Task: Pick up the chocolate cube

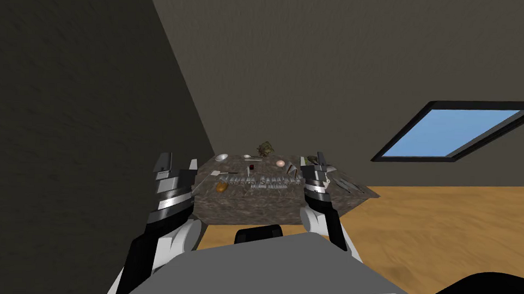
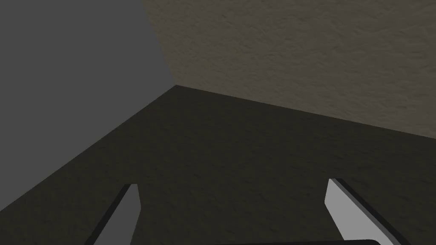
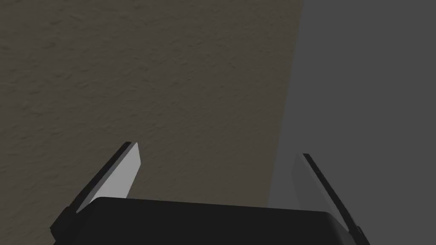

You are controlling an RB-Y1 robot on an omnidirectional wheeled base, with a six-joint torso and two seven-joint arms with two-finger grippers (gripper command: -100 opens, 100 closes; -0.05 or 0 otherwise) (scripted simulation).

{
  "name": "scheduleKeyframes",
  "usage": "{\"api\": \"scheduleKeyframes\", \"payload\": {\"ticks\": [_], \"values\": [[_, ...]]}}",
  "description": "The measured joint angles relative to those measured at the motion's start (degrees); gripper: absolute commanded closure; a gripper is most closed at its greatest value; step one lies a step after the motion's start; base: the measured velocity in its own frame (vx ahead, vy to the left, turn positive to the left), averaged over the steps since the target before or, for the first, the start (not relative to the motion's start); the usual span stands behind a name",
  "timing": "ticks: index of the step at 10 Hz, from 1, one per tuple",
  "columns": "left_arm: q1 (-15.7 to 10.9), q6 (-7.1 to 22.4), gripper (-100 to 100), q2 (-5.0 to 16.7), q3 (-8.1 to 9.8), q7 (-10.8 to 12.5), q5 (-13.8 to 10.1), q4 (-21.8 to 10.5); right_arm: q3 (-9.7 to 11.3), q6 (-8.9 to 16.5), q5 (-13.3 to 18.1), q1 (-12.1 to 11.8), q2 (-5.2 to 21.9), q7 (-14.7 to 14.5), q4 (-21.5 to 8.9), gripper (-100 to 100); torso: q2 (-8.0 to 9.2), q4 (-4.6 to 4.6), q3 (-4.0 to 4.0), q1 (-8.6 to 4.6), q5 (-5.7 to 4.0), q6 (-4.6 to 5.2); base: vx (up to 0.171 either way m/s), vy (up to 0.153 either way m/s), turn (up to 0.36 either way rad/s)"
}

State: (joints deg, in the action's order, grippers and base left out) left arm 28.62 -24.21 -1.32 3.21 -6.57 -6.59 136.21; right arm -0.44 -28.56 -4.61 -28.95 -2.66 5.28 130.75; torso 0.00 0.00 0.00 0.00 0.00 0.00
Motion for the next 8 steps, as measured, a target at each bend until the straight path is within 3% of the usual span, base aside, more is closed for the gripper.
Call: {"api": "scheduleKeyframes", "payload": {"ticks": [2,6,8], "values": [[-0.2,1.1,-100,2.3,0.82,0.4,-0.2,-0.2,0.0,0.0,0.0,0.0,0.0,0.0,0.0,0,0.18,0.04,0.10,0.10,0.02,0.02,-0.066,0.024,-0.162],[-1.7,6.6,-100,8.4,4.68,2.1,-0.8,-1.6,0.0,0.0,0.0,0.0,0.0,0.0,0.0,0,0.45,0.10,0.26,0.17,0.04,0.02,-0.103,0.038,-0.182],[-2.2,9.1,-100,10.1,6.06,2.7,-1.0,-2.3,0.0,0.0,0.0,0.0,0.0,0.0,0.0,0,0.31,0.07,0.18,0.09,0.02,0.02,-0.069,0.011,-0.150]]}}
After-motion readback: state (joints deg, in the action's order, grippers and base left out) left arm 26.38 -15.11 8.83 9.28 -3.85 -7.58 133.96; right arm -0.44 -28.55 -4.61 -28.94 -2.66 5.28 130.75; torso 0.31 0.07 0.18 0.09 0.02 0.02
